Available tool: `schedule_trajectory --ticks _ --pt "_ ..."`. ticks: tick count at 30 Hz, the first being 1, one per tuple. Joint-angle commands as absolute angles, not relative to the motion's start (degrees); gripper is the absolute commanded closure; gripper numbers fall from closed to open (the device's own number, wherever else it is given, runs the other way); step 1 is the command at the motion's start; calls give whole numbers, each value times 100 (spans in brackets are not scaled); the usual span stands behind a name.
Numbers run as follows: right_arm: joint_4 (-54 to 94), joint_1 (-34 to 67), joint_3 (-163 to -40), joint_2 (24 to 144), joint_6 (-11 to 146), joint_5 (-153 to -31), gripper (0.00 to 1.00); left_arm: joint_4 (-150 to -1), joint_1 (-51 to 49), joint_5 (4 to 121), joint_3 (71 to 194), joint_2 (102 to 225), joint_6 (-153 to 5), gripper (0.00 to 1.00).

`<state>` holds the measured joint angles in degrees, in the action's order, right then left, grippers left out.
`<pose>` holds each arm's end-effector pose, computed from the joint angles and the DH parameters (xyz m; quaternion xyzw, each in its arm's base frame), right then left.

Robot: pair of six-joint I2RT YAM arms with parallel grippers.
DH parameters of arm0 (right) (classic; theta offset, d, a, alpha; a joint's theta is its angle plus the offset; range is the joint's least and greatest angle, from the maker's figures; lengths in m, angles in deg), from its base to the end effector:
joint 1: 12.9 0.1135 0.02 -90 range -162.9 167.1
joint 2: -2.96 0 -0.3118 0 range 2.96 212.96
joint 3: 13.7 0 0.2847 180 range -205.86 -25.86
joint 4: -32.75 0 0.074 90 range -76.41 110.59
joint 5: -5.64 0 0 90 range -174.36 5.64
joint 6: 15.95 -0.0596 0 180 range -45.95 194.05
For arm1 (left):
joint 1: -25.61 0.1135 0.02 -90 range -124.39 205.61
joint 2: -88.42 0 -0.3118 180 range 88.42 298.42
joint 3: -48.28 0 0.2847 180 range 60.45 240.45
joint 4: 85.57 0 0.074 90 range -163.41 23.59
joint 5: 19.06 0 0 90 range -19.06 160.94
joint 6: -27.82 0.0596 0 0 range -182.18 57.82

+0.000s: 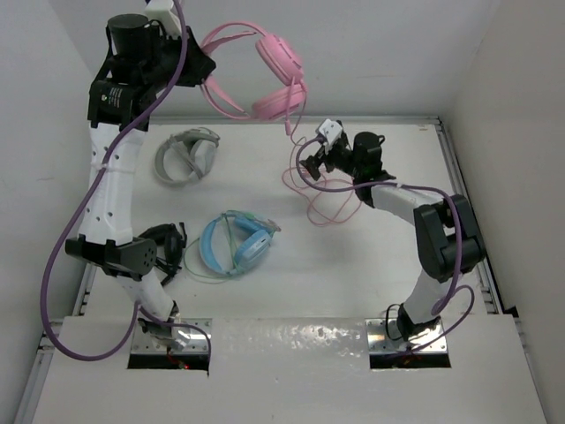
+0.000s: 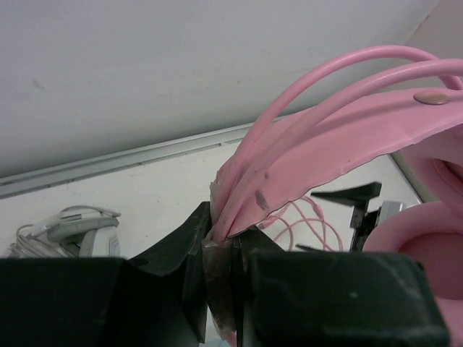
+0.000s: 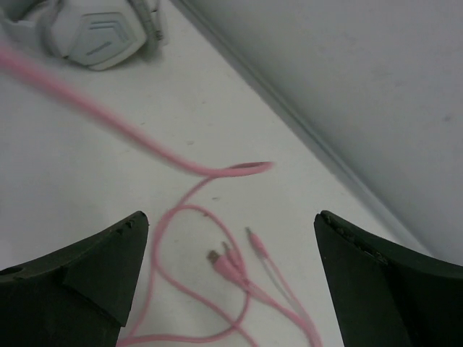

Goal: Wrap the headphones

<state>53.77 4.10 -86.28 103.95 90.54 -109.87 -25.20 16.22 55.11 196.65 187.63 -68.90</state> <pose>0.4291 0.1580 0.2677 -0.3506 0.6596 0.1687 0.6430 0.3771 -0.0788 0.6111 0.1052 0.7632 -0.1935 0.6075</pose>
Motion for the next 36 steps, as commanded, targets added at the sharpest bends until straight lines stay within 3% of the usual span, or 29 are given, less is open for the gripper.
schedule_trajectory --ticks 1,5,8,14,20,24,25,26,32,36 --pt "6021 591 -8309 10228 8066 -11337 6 -3078 1594 5810 19914 18597 -7343 100" --pt "6137 530 -7553 10043 7949 -11230 14 -3122 1594 5995 20142 18650 -7360 100" --pt "5969 678 -7753 10410 7714 -11354 12 -3096 1594 6320 20493 18816 -7527 100" --pt "6716 1346 -8596 11683 7040 -10011 11 -3139 1594 6277 20573 18887 -7642 100" --pt "6524 1400 -9660 12679 6350 -8437 19 -3148 1594 6277 20643 18940 -7817 100" --pt "6120 1452 -9995 12891 6306 -8110 51 -3131 1603 6364 20617 19010 -7888 100" --pt "6058 1461 -9960 12830 6332 -8319 84 -3131 1612 6417 20565 19028 -7897 100" --pt "6031 1505 -9873 12734 6315 -8339 97 -3113 1629 6540 20512 19054 -7905 100" --pt "5743 1883 -8204 10750 6858 -9400 100 -3376 1673 7568 19695 19265 -7485 100" --pt "3515 2269 -8052 9167 8506 -10569 100 -3867 1595 8103 19554 19835 -6747 100"
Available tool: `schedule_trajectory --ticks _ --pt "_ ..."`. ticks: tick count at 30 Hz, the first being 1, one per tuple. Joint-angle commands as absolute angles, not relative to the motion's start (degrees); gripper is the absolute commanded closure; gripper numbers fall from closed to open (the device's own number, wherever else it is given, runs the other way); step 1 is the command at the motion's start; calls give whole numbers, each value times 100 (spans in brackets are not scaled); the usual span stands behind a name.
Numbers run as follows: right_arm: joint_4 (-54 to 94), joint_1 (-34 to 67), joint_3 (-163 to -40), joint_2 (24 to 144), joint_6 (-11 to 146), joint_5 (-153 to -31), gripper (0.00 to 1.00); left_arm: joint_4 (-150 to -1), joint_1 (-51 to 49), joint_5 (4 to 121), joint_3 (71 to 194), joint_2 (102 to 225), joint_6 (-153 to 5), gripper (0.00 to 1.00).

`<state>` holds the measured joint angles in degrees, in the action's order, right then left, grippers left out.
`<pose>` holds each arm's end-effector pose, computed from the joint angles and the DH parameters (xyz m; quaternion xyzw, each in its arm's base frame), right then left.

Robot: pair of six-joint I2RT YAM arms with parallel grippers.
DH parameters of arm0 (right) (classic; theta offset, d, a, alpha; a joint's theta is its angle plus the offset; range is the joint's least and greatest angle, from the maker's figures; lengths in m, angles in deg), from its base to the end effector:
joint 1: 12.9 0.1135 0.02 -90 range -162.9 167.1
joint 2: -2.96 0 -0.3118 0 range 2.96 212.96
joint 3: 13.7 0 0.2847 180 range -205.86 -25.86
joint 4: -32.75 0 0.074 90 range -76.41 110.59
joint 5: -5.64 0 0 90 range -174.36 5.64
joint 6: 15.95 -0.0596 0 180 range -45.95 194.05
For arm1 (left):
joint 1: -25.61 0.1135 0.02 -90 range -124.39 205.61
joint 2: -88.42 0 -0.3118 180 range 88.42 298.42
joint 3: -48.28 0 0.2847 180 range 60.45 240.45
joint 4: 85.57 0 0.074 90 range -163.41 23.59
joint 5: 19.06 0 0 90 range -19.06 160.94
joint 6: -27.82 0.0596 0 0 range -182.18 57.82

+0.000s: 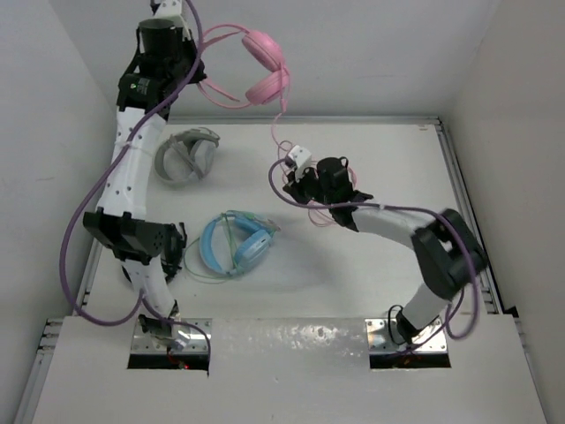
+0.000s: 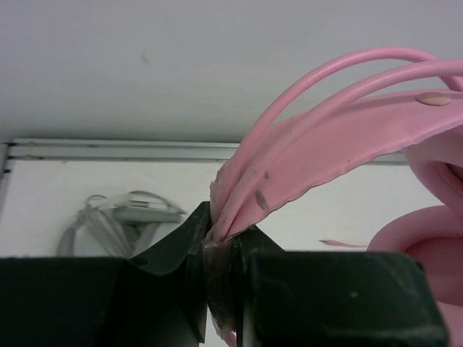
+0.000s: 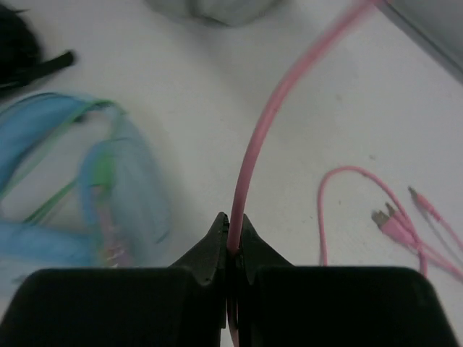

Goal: Wrap the headphones

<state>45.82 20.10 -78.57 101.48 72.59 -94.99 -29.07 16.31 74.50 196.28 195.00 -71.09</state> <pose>0.3524 0.2419 0.2175 -0.2732 0.7734 0.2407 0.5190 0.4460 -0.0693 0.5660 -0.0162 0.7935 -0.0719 0.6042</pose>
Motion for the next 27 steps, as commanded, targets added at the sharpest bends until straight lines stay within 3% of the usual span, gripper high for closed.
schedule_trajectory --ticks 1,3,6,9,11,15,19,23,27 --pt "2238 2531 -8253 8738 8817 -10685 100 -3982 1551 8418 19501 19941 -6536 100" --pt "435 2918 -9017 8497 9528 -10546 100 -4263 1367 8789 19501 20239 -5922 100" --pt "-951 3157 -10124 8417 9743 -10325 100 -4702 1042 9177 19343 20425 -5358 100" --pt "-1394 3237 -11022 8496 9594 -10291 100 -4792 856 9020 19246 20452 -5260 100" --pt "-1439 3228 -11521 8514 9558 -10072 100 -4766 672 8931 19202 20452 -5076 100" --pt "-1317 3123 -12165 8505 9830 -8237 100 -4871 259 8932 18318 20093 -4093 100" --pt "-1237 2570 -13041 8759 10278 -6794 100 -4626 258 8004 17736 19697 -3382 100" --pt "-713 1675 -13546 9181 10209 -6187 100 -4117 136 7377 17269 19205 -2923 100" --pt "-517 1051 -13993 9628 9840 -6413 100 -3238 4 6552 17470 19099 -2703 100"
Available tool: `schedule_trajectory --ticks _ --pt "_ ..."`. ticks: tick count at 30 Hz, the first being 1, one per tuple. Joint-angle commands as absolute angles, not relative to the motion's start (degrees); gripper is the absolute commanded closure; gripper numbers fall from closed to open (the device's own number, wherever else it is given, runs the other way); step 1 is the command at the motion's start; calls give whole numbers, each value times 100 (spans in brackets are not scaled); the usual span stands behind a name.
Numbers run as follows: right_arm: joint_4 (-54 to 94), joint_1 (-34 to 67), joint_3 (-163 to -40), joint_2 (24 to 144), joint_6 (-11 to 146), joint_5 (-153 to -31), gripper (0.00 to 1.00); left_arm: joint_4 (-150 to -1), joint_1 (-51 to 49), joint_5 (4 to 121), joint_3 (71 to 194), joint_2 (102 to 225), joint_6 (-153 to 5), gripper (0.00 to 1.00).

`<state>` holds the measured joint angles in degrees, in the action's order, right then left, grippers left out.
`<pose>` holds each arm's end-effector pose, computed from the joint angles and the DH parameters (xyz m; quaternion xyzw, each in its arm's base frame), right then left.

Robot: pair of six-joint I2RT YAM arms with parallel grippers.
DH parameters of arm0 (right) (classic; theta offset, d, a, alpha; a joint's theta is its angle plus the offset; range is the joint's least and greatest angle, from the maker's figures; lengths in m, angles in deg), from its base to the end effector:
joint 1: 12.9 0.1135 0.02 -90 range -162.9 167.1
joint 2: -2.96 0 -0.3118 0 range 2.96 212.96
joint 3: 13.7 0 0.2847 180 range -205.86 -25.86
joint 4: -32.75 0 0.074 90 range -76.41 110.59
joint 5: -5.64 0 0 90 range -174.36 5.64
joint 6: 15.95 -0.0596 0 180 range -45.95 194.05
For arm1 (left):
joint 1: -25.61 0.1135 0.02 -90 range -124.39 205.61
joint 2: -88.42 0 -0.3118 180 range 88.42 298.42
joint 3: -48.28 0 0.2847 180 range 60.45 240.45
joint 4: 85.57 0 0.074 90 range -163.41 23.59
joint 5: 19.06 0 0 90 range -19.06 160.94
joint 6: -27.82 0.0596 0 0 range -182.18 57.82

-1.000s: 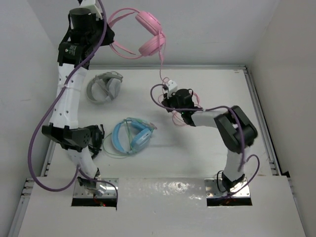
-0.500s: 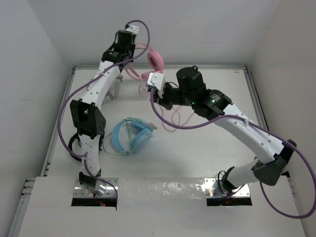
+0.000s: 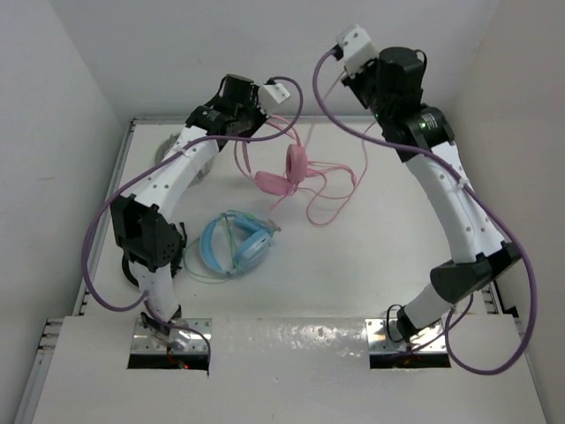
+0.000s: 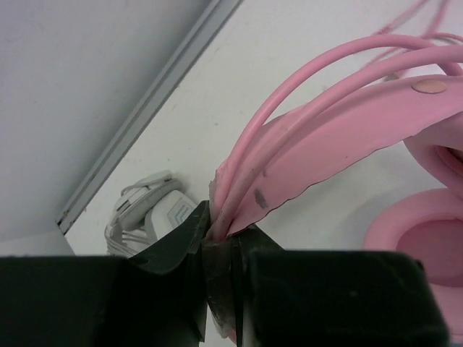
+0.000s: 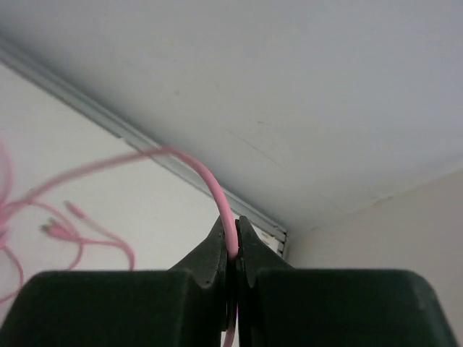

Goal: Wrap the headphones

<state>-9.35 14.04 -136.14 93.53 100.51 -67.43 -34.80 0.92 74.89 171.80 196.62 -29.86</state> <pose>0.3589 0.1629 0.5523 -0.2567 0.7205 -0.1103 0.6347 0.4566 -0.2054 0.4075 0.4100 0.7881 0.0610 0.4549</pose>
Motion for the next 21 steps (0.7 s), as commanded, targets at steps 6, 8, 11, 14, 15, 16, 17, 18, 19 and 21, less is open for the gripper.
schedule_trajectory --ticks 6,8,11,14,15,16,17,18,19,21 --pt "-341 399 -14135 10121 8988 -7072 100 -2165 -111 5224 17865 18888 -2956 100" --pt "-306 74 -14047 10192 8426 -7441 100 -1884 -102 4969 18234 18870 -3167 100" --pt "-288 -120 -14082 10342 7994 -7899 100 -1619 -111 4320 18533 18861 -3352 100" --pt "-218 -129 -14249 10447 7871 -8031 100 -1426 -111 3670 18648 18843 -3301 100" --pt "-174 -138 -14258 10465 7845 -8040 100 -1347 -111 3519 18648 18852 -3213 100" --pt "-104 -173 -14275 10509 7783 -8049 100 -1260 -128 3422 18640 18852 -3160 100" --pt "-104 -191 -14302 10553 7748 -8075 100 -1241 -128 3281 18640 18852 -3142 100" --pt "-130 -252 -14389 10631 7695 -8136 100 -1198 -128 3219 18631 18870 -3107 100" --pt "-165 -261 -14442 10632 7651 -8206 100 -1197 -128 3166 18622 18879 -3072 100" --pt "-313 -279 -14739 10755 7598 -8312 100 -1354 -163 3305 18491 18887 -3124 100"
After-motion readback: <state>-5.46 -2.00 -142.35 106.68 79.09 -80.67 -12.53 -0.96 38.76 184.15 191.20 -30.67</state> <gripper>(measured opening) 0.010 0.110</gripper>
